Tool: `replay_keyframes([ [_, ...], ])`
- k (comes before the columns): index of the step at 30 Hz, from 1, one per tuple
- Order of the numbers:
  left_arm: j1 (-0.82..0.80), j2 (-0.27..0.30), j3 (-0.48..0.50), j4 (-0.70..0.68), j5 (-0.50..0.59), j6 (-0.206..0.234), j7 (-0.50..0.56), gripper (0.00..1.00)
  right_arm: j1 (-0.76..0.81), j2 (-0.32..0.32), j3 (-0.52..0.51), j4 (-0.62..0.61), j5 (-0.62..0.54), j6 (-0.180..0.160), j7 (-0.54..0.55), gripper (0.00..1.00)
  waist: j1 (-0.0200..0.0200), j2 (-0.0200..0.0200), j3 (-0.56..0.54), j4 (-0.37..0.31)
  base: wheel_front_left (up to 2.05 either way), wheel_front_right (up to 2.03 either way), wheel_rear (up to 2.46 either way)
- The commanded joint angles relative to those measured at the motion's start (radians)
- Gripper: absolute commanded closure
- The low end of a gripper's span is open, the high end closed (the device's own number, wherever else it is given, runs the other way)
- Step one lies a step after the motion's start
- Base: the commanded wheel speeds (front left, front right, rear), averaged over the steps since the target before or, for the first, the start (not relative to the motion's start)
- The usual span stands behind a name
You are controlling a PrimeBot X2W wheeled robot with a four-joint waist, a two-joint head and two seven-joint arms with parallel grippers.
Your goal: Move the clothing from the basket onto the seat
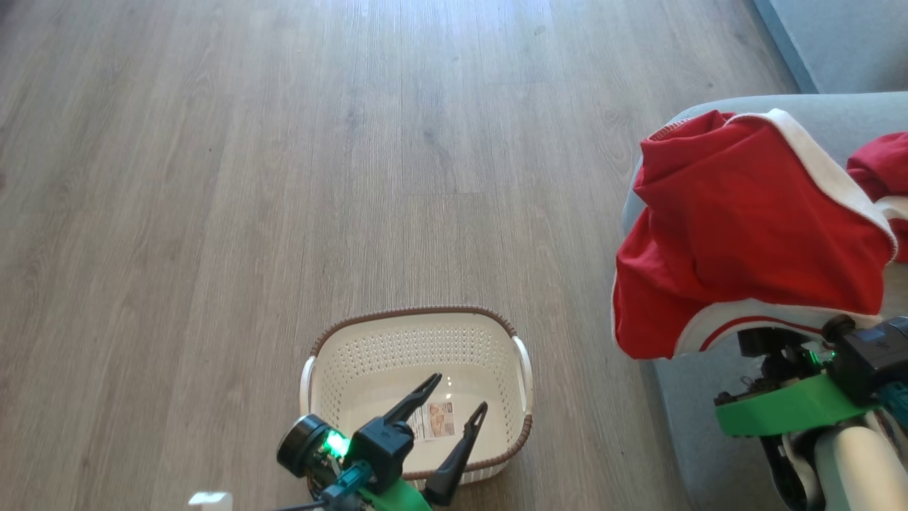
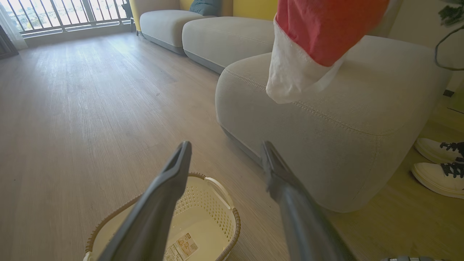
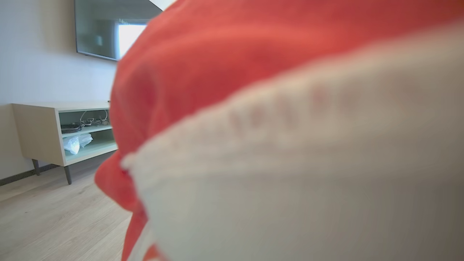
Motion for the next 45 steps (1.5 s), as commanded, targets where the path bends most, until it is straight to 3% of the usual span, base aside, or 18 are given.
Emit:
replay_keyframes([
  [1, -0.029, -0.005, 0.033, -0.039, -0.005, 0.005, -0.005, 0.00, -0.019, -0.002, 0.006, -0.031, -0.005, 0.000, -0.003, 1.00, 0.0000, 0.0000, 0.000, 0.000, 0.00, 0.00, 0.00],
  [11, -0.029, -0.005, 0.033, -0.046, -0.011, 0.009, -0.005, 0.00, -0.016, -0.004, -0.005, -0.037, -0.003, 0.000, -0.003, 1.00, 0.0000, 0.0000, -0.002, -0.008, 0.00, 0.00, 0.00],
  [20, -0.031, -0.005, 0.036, -0.049, -0.006, 0.007, -0.005, 0.00, -0.021, -0.001, -0.017, -0.049, -0.008, 0.000, -0.003, 1.00, 0.0000, 0.0000, 0.003, -0.066, 0.00, 0.00, 0.00],
  [45, -0.066, -0.005, -0.015, -0.070, -0.023, 0.024, -0.005, 0.00, -0.028, -0.009, -0.089, -0.062, -0.010, 0.000, -0.003, 1.00, 0.0000, 0.0000, 0.057, -0.470, 0.00, 0.00, 0.00],
])
